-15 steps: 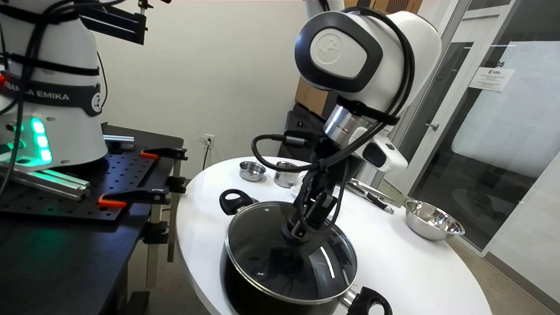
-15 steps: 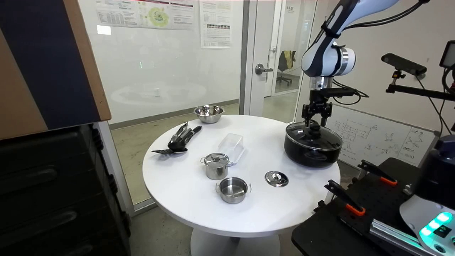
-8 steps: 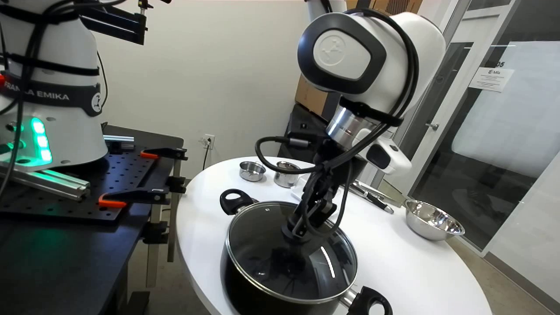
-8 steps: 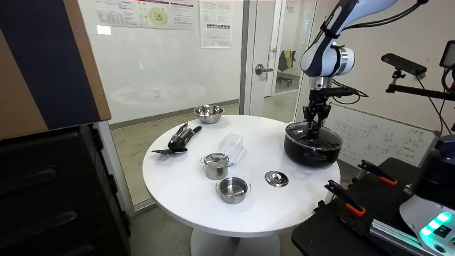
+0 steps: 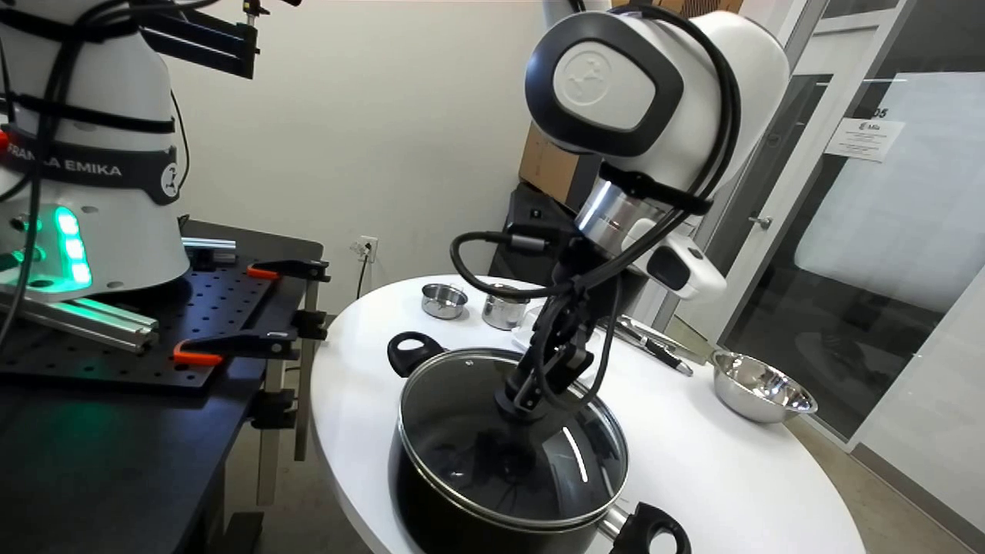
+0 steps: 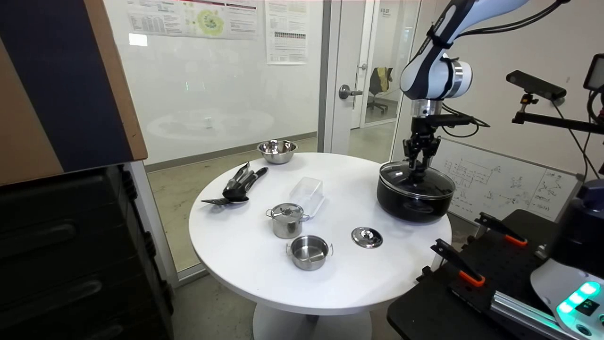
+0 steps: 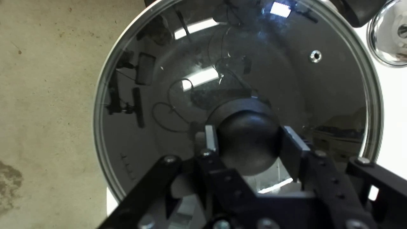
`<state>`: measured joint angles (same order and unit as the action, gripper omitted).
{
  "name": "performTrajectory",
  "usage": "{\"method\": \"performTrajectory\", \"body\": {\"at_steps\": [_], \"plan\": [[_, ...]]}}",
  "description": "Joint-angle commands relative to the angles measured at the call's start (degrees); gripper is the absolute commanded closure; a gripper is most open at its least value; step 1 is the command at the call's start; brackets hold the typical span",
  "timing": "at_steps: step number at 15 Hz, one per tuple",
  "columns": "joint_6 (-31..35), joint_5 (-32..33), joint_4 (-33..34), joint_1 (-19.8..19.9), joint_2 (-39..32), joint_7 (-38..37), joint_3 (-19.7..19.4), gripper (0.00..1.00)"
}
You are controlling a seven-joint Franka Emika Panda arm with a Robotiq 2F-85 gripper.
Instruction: Uncover the pot
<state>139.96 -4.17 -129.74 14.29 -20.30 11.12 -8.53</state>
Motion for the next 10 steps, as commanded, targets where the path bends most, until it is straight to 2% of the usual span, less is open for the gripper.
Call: {"method": "performTrajectory", "body": {"at_steps": [1, 5, 10], "plan": [[-6.6, -0.5, -2.5, 1.5, 8.9, 4.0, 0.0, 0.75], [-12.3, 0.7, 0.2, 0.3, 13.0, 1.8, -1.2, 0.75], [-14.1, -0.5, 8.0, -1.8, 8.7, -3.0, -0.2, 0.75]]}}
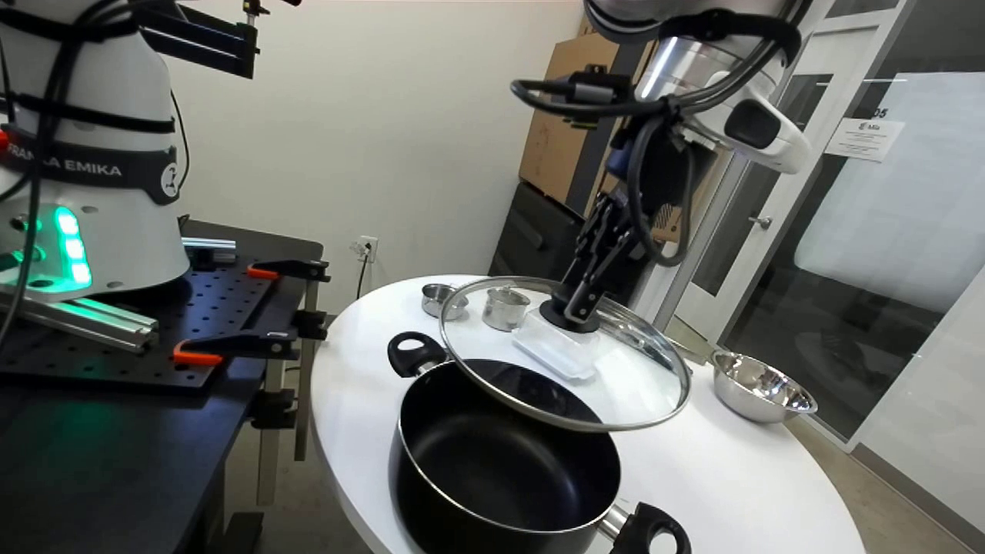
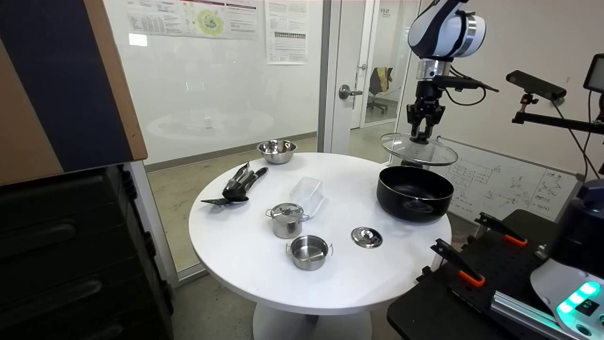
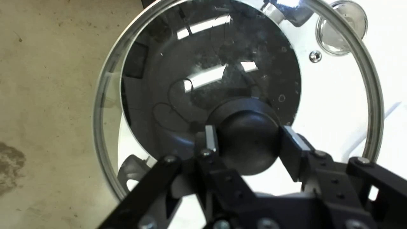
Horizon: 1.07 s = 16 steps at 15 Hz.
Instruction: Uncover the pot
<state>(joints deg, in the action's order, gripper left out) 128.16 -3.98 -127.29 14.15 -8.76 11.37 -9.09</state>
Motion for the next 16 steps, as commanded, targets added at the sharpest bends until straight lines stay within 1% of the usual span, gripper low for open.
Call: {"method": "performTrajectory", "body": {"at_steps": [1, 4, 8, 9, 10, 14, 15, 16], "plan": [[-2.5, -1.1, 7.6, -2.1, -4.4, -4.3, 0.8, 0.75], [-2.6, -1.6, 14.8, -3.8, -9.1, -8.7, 2.0, 0.75], [-4.6, -2.0, 25.6, -5.3, -16.2, -15.4, 2.8, 0.75], [-1.0, -0.8, 18.1, -5.1, -12.2, -12.7, 2.7, 0.75], [-1.1, -0.8, 19.5, -5.3, -13.3, -13.1, 2.8, 0.5], [-1.0, -0.7, 18.8, -5.2, -13.9, -13.1, 2.7, 0.5], [-1.0, -0.7, 18.8, -5.1, -13.9, -13.1, 2.7, 0.75], [-0.8, -0.5, 17.6, -5.2, -13.5, -12.8, 2.7, 0.75]]}}
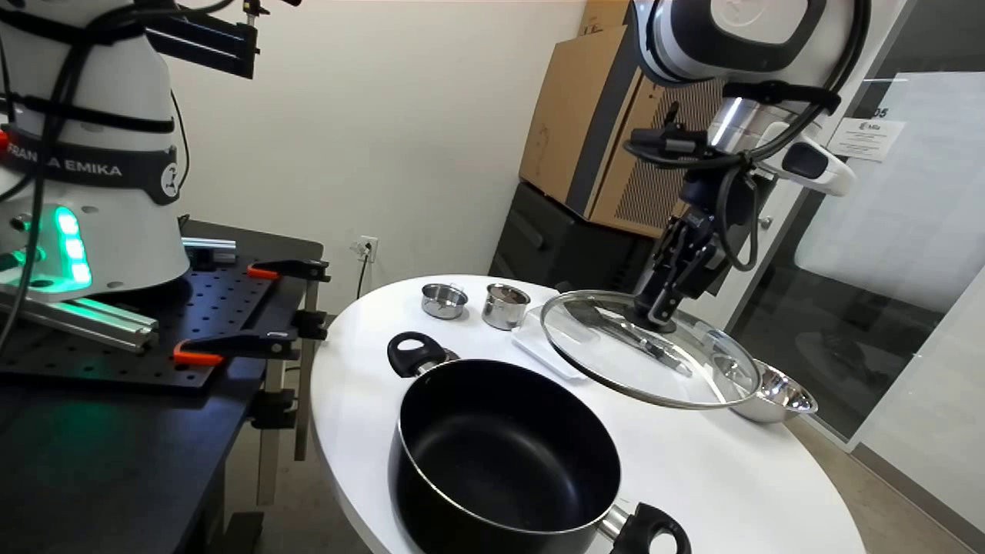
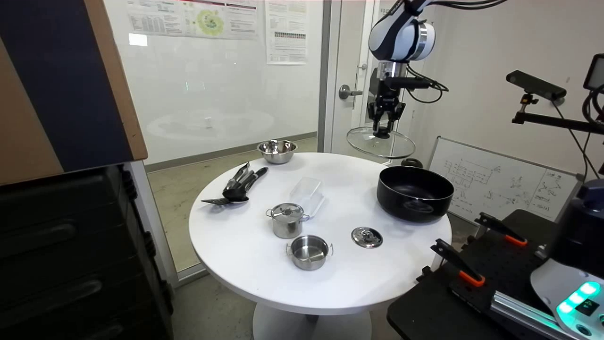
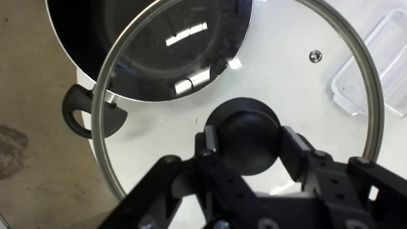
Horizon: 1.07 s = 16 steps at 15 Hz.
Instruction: Uncover the pot
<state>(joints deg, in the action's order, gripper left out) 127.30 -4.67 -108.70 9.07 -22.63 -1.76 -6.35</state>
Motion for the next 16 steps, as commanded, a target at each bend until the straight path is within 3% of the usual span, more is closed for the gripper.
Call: {"method": "performTrajectory", "body": {"at_steps": [1, 16], "plan": [[-0.2, 0.3, -1.3, -0.2, -0.1, 0.1, -0.1, 0.75], [-1.1, -4.1, 12.0, -1.5, -11.0, -11.1, 0.8, 0.75]]}}
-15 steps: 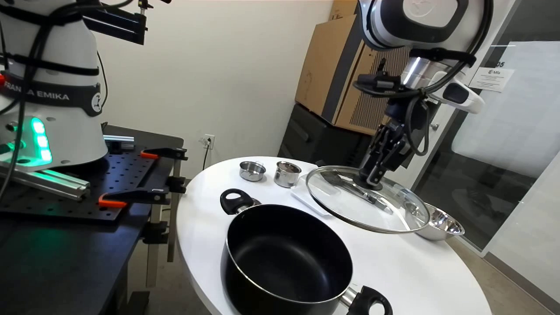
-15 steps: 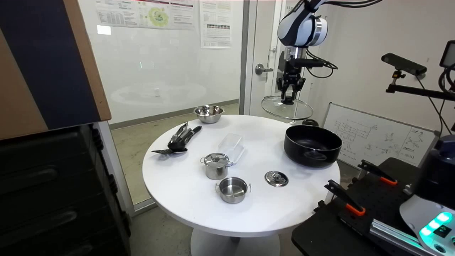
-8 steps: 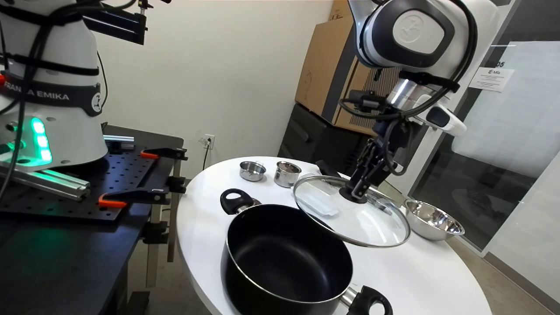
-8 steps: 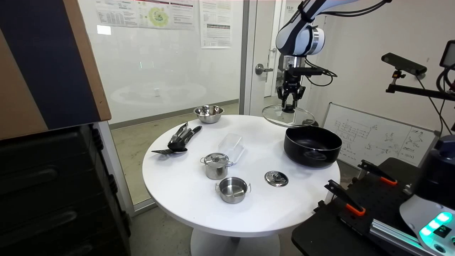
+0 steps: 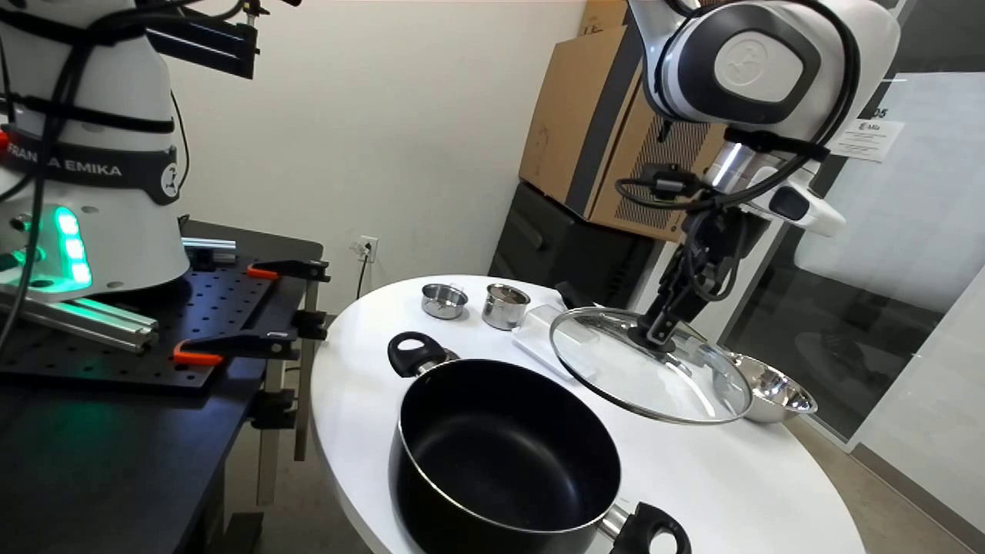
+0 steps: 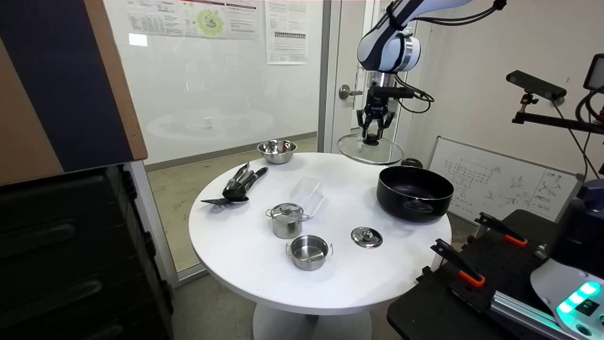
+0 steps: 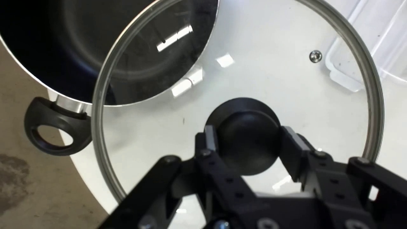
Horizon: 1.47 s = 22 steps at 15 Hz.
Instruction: Uncover the pot
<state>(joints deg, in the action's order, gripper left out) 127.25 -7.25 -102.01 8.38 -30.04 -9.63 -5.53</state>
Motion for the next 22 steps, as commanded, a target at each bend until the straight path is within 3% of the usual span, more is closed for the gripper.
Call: {"method": "performTrajectory", "body": {"at_steps": [1, 11, 22], "plan": [[-0.8, -1.7, 6.8, -1.1, -5.1, -4.5, 0.0, 0.75], [-1.2, -5.6, 21.6, -1.2, -17.1, -12.6, 0.3, 0.75], [3.7, -5.7, 27.3, -1.6, -25.1, -13.0, 1.0, 0.75]]}}
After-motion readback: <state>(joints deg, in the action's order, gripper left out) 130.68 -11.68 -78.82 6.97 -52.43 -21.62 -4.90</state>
